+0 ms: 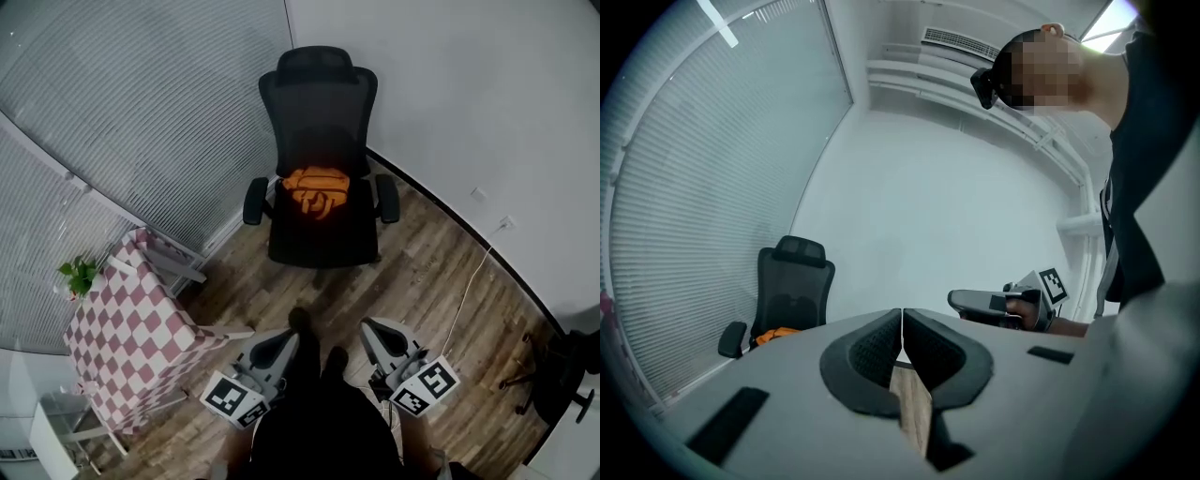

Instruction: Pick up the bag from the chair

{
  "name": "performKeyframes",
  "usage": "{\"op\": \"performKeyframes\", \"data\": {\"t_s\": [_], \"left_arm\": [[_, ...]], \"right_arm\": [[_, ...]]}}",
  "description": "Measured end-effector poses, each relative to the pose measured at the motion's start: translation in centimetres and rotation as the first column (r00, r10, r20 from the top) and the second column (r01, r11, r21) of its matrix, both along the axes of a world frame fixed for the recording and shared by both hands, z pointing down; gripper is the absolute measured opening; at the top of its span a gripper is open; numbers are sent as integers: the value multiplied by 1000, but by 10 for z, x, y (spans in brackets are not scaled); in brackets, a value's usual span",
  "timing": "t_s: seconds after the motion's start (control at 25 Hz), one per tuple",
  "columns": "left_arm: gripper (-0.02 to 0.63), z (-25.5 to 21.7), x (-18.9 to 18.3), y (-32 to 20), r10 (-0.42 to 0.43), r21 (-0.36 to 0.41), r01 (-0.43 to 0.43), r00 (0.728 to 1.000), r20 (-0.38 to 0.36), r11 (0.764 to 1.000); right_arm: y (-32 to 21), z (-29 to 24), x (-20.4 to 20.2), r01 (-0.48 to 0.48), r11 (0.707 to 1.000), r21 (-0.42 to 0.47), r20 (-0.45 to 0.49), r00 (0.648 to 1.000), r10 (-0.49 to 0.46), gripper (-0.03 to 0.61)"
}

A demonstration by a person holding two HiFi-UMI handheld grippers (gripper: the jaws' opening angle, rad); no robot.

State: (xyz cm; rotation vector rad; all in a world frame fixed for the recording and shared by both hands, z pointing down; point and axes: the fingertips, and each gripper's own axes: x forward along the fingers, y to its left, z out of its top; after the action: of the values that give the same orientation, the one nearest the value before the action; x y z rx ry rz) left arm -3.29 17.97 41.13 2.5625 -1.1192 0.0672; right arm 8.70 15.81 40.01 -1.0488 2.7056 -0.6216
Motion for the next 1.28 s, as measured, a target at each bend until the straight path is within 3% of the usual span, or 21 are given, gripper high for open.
{"op": "performKeyframes", "data": {"t_s": [0.32, 0.84, 1.28], "left_arm": [[34, -3, -15, -58, 36, 21, -36, 999, -18, 999], [34, -18, -64, -194, 92, 78, -87, 994, -65, 993], [34, 8, -98, -259, 149, 20, -148, 986, -74, 989]], "right_arm": [[-49, -9, -12, -55, 998, 19, -18, 998, 55, 19], [-177, -24, -67, -105, 993, 55, -101, 989, 111, 20], [-228, -9, -94, -186, 982, 28, -169, 967, 188, 20]]}}
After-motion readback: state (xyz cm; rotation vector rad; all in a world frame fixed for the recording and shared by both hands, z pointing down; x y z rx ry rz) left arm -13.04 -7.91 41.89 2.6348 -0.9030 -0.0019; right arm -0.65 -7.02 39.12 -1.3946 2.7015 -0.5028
